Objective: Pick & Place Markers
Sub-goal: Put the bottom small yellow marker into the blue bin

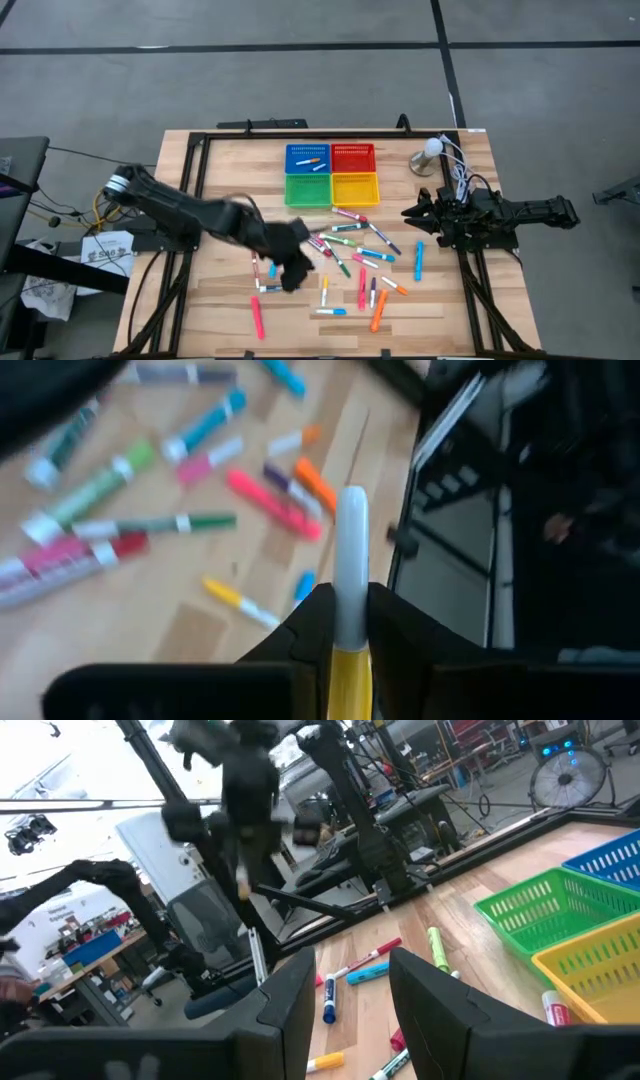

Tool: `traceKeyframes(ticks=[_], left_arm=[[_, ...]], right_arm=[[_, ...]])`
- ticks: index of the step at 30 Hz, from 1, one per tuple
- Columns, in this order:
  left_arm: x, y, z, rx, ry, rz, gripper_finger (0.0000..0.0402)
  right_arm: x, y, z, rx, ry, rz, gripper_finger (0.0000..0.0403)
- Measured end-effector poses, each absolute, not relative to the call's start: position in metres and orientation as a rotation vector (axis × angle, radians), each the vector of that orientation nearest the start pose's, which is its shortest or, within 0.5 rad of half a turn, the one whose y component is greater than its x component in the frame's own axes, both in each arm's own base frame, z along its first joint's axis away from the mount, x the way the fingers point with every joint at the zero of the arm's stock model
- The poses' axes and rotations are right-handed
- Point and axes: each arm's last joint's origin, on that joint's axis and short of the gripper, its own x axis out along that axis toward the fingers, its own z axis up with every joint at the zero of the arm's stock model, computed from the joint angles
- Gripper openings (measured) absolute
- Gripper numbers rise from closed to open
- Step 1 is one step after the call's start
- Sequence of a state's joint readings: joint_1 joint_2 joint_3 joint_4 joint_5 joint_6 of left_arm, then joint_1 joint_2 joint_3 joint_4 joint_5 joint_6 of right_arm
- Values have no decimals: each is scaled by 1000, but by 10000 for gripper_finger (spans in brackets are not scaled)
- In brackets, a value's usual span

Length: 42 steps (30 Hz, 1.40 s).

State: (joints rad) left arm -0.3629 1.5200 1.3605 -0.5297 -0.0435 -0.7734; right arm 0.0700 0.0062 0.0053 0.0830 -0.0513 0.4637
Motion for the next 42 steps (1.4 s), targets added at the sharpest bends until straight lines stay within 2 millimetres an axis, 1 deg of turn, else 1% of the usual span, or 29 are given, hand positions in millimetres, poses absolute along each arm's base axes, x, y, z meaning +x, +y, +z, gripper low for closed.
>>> traceKeyframes(ticks=[3,7,13,18,24,26,29,37,42], left_arm=[[308,-94,341,-598,690,-2,58],[304,-66,354,-583,623,40,58],[305,-38,359,-590,578,90,57],[308,-24,359,-608,571,117,57],[309,-15,360,-616,548,139,58],[310,-13,362,-591,523,138,58],[311,-8,363,-488,479,211,57],[309,10,366,5,469,465,57],[315,30,367,182,467,526,58]], right_arm=[[97,8,173,464,-52,138,120],[97,8,173,464,-53,138,120],[97,8,173,464,-53,138,120],[97,8,173,464,-52,138,120],[97,8,173,464,-52,138,120],[97,8,173,464,-53,138,120],[97,8,173,464,-53,138,120],[97,8,173,464,-53,138,120],[97,8,173,464,-53,138,120]])
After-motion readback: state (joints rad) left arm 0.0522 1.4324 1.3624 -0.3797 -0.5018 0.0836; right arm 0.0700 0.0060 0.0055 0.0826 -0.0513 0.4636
